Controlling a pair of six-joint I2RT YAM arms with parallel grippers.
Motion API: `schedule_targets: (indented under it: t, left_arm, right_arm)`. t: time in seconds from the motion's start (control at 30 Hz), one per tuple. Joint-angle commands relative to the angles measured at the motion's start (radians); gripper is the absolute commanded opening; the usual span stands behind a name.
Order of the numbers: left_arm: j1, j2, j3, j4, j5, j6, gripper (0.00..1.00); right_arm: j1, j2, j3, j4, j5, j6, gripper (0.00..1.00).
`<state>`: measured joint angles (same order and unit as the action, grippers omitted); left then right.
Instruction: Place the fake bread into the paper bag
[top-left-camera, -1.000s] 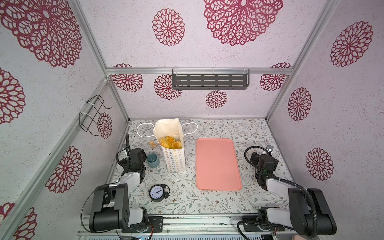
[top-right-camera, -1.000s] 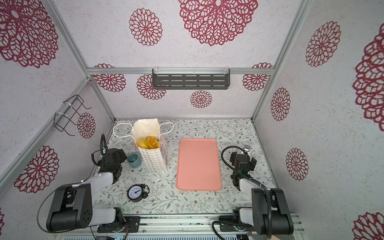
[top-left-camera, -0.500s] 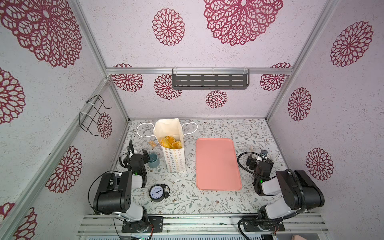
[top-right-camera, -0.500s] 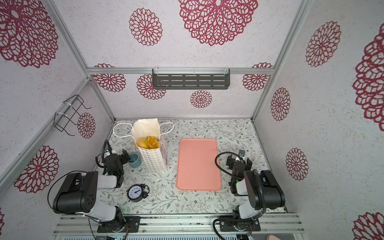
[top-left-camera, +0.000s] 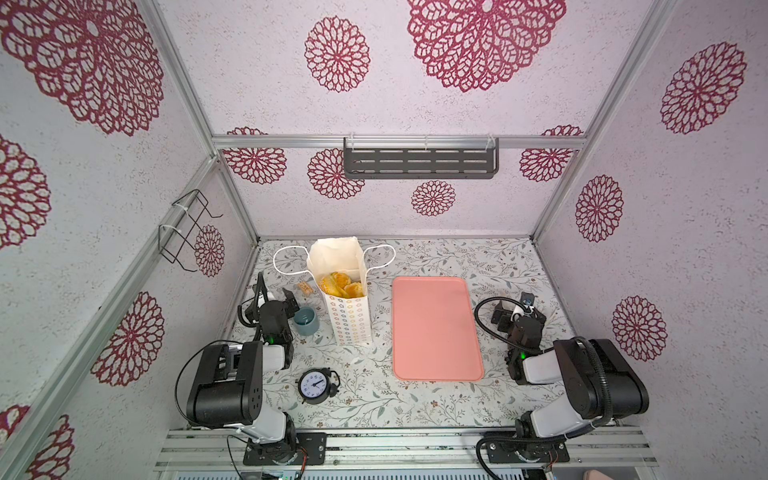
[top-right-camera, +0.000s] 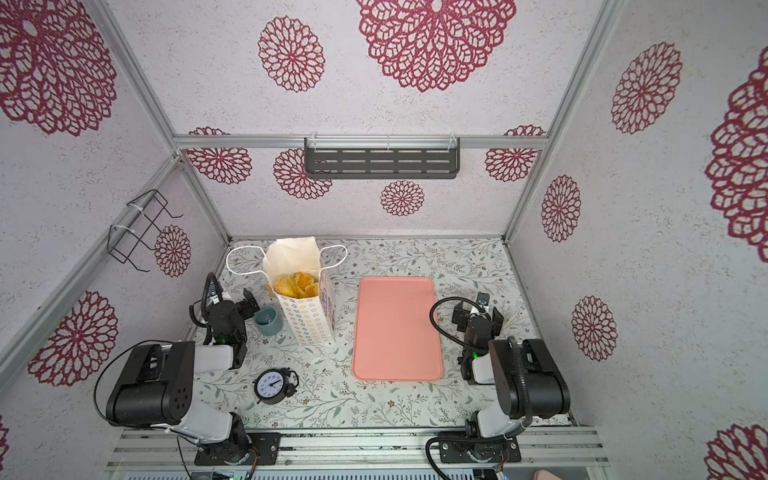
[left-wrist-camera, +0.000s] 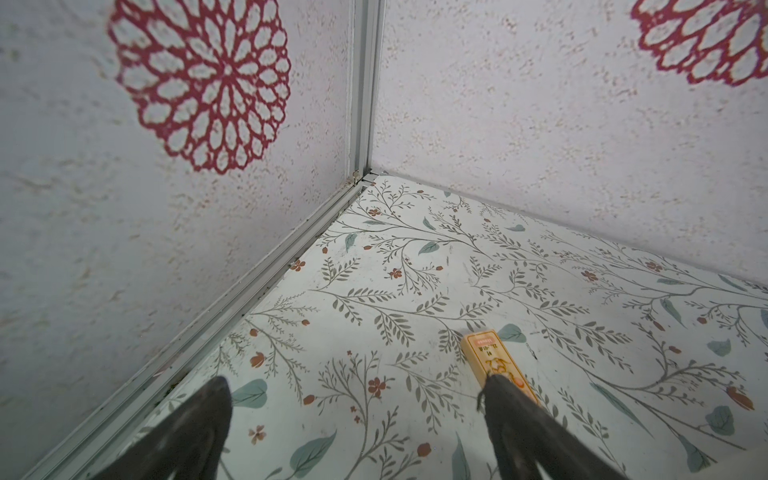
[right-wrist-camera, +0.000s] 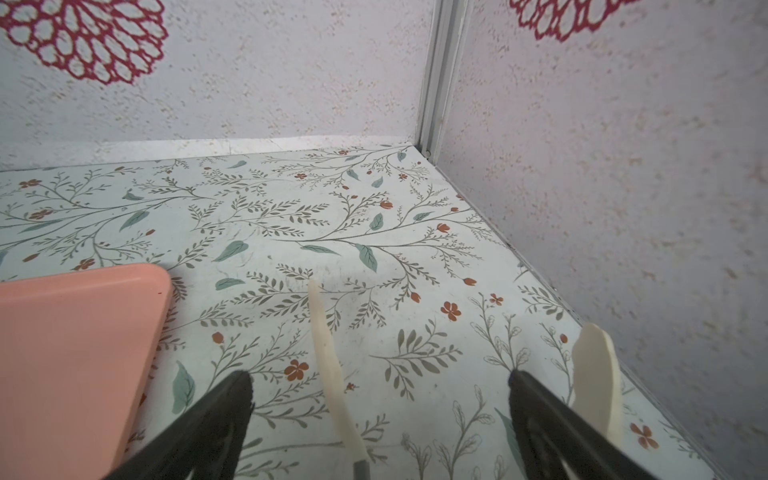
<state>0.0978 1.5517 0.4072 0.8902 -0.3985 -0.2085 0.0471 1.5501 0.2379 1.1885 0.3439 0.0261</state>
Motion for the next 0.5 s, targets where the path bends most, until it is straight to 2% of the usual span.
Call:
schedule_targets:
  t: [0.0,0.2,0.3,0.47]
  left_arm:
    - [-0.004,0.011,0.009,0.007,-0.002,0.032,0.97]
    - [-0.005,0.006,0.004,0.016,-0.003,0.032,0.97]
    - [-0.007,0.005,0.002,0.019,-0.003,0.034,0.97]
    - [-0.006,0.007,0.002,0.021,-0.005,0.033,0.97]
  right_arm:
    - [0.014,-0.004,0.019,0.025,0.001,0.004,0.99]
    - [0.000,-0.013,0.007,0.031,-0.015,0.011,0.99]
    - [0.013,-0.011,-0.031,0.111,-0.025,-0.009,0.99]
    - [0.016,-0.012,0.002,0.045,-0.016,-0.008,0.99]
